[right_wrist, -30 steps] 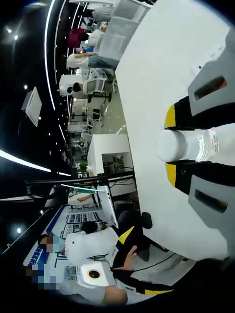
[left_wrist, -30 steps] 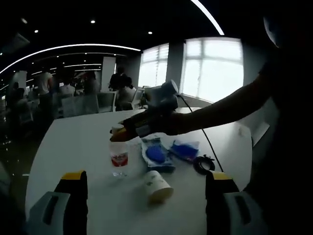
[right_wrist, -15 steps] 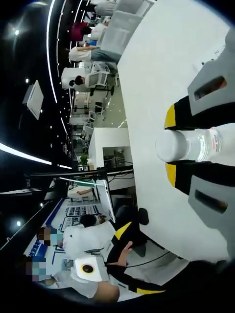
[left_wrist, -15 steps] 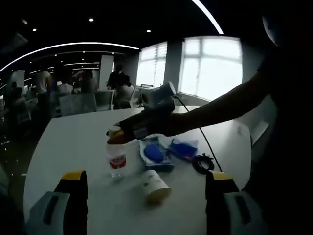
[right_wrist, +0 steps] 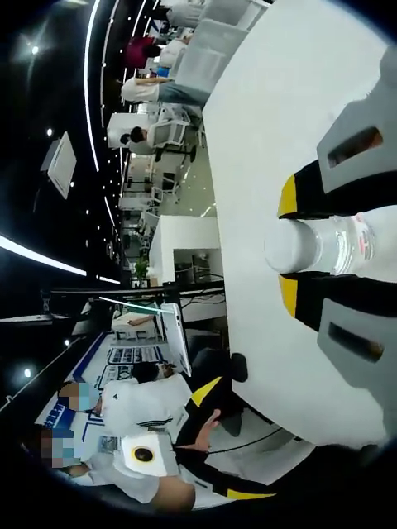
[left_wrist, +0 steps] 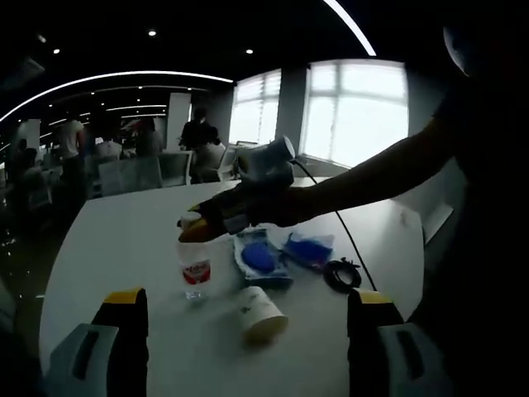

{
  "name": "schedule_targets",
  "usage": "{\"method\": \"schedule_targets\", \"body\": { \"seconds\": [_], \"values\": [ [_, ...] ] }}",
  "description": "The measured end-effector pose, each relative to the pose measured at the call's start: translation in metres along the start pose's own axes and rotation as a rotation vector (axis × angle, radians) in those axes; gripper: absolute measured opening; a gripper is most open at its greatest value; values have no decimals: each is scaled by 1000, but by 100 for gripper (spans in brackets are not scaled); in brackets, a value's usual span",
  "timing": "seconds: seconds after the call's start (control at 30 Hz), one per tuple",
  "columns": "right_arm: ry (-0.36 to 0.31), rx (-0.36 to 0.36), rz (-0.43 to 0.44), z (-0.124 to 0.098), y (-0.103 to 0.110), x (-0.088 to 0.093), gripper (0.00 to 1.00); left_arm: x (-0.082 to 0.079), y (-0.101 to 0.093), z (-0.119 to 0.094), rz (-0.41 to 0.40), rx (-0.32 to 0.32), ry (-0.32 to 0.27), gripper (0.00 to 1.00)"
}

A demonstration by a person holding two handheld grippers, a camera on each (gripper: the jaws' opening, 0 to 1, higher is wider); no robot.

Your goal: Arrange the tabletop items into an orderly group along one side of the table until the central work area is clear of visible clutter.

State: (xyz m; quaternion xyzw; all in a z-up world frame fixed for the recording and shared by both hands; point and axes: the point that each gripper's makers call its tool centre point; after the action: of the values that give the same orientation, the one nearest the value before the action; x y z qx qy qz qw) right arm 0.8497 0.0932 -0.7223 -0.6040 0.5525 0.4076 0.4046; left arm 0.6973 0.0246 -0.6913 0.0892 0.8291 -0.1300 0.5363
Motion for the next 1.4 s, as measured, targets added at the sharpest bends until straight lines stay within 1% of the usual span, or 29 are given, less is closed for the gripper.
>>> {"method": "schedule_targets", "body": {
  "seconds": [0.17,0.33,0.4,0.47,0.57,0.63,0.7,0.77,0.83,0.9,0.93,1.07,1.13,1.23,1.3,1.33,1.4],
  "values": [
    [-22,19,15,-7,-3,-8,21,-1,-4,2,4,7,-1,99],
    [-7,24,16,-17,0,-7,28,-3,-8,4,9,14,-7,99],
    [-1,35,35,-25,0,-8,34,-4,-11,6,10,21,-11,99],
    [-1,38,38,-30,1,-8,35,-3,-14,8,13,28,-7,99],
    [-4,58,36,-45,5,-14,40,-4,-19,10,18,43,-9,99],
    [-4,76,51,-56,6,-15,42,-5,-23,11,24,50,-9,100],
    [-2,90,55,-57,3,-11,44,-6,-26,12,26,55,-10,100],
    [3,119,82,-73,5,-10,48,-6,-28,13,30,61,-10,100],
    [1,131,98,-81,6,-8,50,-6,-29,13,31,64,-10,100],
    [1,162,123,-96,10,-4,54,-5,-31,13,34,69,-9,100],
    [-2,171,126,-98,10,-4,55,-5,-31,13,34,70,-9,100],
    [-3,224,159,-124,15,5,60,-2,-33,15,42,74,-5,100],
    [1,241,157,-135,19,9,62,-2,-34,15,41,76,-8,100],
    [-6,275,173,-148,20,12,64,-2,-37,16,44,77,-12,100],
    [-8,299,174,-160,25,16,66,-2,-37,16,47,78,-11,100],
    [-9,306,174,-164,24,17,66,-2,-38,17,49,79,-10,100],
    [0,330,178,-176,27,23,69,-2,-39,17,51,81,-12,100]
  ]
}}
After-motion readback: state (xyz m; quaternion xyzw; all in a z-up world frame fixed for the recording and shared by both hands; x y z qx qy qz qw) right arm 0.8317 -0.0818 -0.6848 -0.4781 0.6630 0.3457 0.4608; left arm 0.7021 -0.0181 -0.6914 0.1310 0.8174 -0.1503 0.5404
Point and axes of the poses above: the point that each gripper's makers call its tool centre point, and the gripper's own axes: z roughly forward along the fingers, y roughly to its left, x roughly out of its underside, and after that the axes turned 5 degrees about x, right-handed
